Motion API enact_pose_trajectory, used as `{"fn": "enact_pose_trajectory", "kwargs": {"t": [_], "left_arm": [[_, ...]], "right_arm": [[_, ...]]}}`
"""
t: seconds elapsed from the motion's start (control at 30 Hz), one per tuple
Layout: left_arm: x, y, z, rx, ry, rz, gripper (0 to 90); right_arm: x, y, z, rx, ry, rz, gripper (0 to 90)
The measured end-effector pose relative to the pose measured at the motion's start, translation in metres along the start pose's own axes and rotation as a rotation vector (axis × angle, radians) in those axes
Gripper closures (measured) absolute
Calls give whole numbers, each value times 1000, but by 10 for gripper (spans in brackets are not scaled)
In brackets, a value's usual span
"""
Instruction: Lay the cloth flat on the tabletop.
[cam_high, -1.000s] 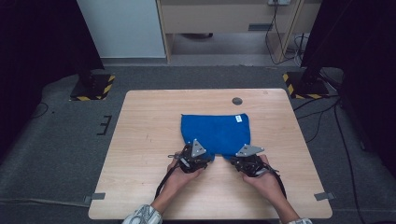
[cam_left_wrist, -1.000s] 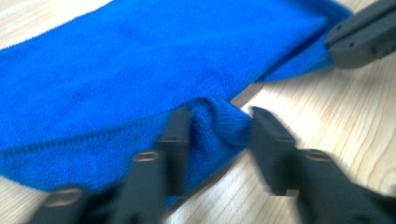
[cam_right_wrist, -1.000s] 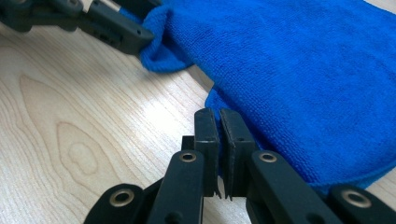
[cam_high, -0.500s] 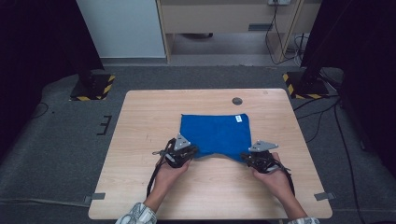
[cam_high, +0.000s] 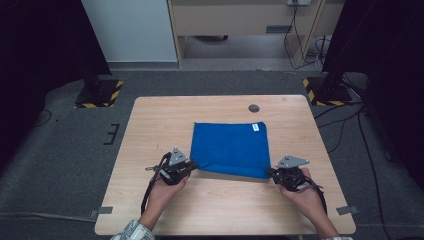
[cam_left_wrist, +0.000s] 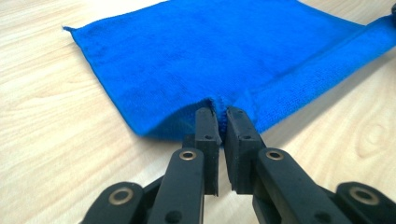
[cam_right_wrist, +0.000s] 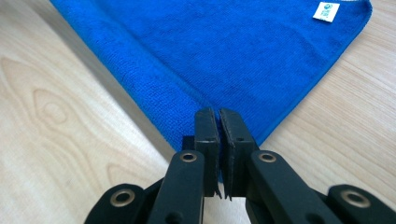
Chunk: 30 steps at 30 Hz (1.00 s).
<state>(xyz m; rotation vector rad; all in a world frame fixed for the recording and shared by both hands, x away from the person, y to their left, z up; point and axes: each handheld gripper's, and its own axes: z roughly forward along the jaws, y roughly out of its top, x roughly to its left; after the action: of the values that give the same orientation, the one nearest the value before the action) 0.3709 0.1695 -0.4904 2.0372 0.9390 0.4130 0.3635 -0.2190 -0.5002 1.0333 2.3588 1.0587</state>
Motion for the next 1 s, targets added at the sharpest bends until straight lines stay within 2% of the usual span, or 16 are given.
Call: {"fn": "enact_pose_trajectory", "kwargs": {"t": [0.1, 0.2, 0.27, 0.4, 0.5, 0.53, 0.6, 0.7, 0.77, 1.0], "left_arm": [[-6, -7, -3, 23, -24, -1, 829], [-13, -14, -4, 72, -33, 24, 827], [-14, -17, -5, 86, -38, 27, 824], [-15, -24, -9, 99, -63, -1, 791], [-14, -28, -15, 99, -55, -14, 757], [-14, -29, -17, 99, -51, -16, 722], [-11, -31, -23, 87, -43, -28, 703], [-9, -31, -31, 61, -36, -50, 632], [-9, -30, -35, 43, -18, -36, 618], [2, -25, -30, 0, 31, -34, 482]], "right_arm": [[3, -5, -6, 11, -1, -16, 865], [5, -10, -12, 23, 0, -30, 860], [6, -13, -15, 29, 3, -41, 851], [6, -21, -23, 48, 10, -46, 804], [5, -25, -26, 53, 10, -37, 776], [5, -26, -29, 48, 20, -29, 740], [6, -27, -33, 40, 36, -23, 696], [7, -27, -38, 26, 34, -12, 635], [7, -26, -37, 24, 26, -5, 583], [8, -18, -26, -7, 2, 15, 378]]}}
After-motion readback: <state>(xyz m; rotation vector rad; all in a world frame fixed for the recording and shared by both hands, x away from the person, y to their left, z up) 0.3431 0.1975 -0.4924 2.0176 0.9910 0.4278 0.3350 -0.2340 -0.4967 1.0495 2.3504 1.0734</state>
